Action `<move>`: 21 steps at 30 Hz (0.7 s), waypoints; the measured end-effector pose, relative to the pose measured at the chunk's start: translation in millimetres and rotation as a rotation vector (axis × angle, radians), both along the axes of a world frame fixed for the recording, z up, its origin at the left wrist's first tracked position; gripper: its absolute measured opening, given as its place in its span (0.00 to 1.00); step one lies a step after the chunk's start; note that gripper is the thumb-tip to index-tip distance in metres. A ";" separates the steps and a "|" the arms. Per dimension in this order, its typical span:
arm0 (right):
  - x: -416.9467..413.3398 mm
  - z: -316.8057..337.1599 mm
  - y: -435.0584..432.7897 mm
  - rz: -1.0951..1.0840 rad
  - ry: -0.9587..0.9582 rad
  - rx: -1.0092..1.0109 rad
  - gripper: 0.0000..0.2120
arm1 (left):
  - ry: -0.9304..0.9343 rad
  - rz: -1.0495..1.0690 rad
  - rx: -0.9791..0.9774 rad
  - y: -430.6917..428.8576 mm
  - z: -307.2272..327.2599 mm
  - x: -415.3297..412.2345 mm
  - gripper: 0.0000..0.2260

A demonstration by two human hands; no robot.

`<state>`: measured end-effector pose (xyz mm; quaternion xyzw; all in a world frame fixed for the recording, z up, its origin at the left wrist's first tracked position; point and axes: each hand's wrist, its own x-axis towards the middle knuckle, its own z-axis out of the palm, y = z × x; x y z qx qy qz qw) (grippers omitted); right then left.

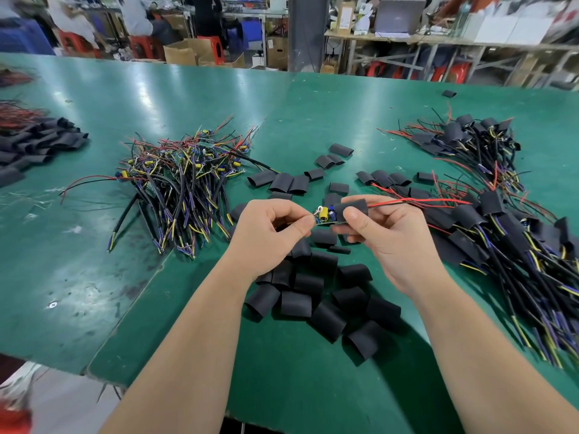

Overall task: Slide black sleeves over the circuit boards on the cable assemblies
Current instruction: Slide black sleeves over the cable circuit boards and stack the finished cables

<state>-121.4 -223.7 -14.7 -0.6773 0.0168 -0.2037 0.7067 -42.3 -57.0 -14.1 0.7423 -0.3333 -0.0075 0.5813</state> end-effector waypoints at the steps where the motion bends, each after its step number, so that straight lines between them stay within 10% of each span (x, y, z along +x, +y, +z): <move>1: 0.5 -0.3 -0.7 -0.021 0.003 -0.032 0.14 | -0.004 0.006 -0.004 0.1 0.1 0.4 0.12; 21: -0.7 3.4 -7.5 -0.061 -0.075 -0.025 0.08 | 0.077 -0.010 -0.016 -0.2 1.2 0.2 0.11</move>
